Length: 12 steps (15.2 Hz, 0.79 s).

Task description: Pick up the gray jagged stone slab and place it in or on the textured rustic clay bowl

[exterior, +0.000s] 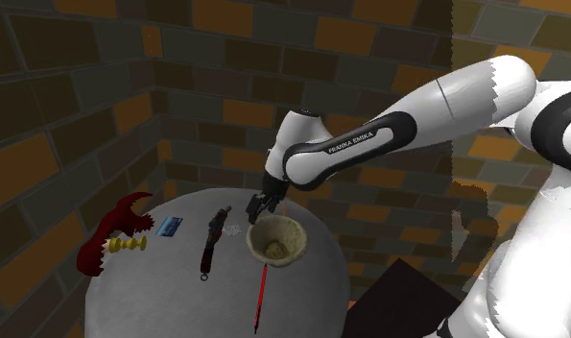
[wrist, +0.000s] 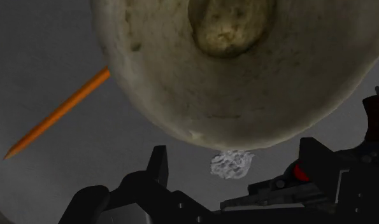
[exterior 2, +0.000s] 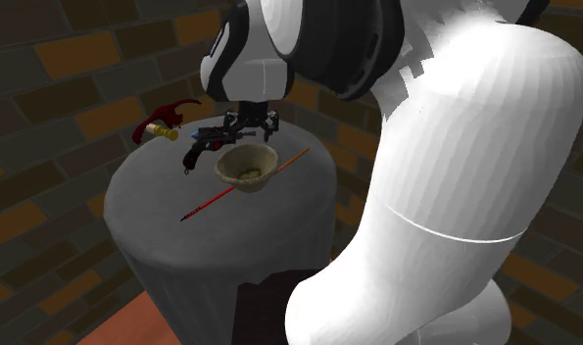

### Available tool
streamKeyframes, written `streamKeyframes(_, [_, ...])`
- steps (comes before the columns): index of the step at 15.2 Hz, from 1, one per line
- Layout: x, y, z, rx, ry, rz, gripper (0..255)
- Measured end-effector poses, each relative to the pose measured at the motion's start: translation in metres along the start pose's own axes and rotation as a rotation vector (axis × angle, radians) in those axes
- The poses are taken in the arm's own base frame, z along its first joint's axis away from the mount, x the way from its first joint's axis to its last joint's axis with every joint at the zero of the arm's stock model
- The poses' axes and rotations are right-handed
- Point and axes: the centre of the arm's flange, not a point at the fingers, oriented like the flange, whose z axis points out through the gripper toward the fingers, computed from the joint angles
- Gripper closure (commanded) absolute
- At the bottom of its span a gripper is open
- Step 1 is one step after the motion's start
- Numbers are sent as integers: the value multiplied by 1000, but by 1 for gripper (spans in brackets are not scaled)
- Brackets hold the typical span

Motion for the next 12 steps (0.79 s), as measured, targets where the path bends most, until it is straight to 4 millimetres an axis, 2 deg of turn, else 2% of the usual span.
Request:
streamKeyframes(4, [36,-10,34,13,36,-18,0])
streamKeyframes(6, [49,-18,43,19,51,-26,0])
streamKeyframes(12, [53,-20,74,21,57,-28,0])
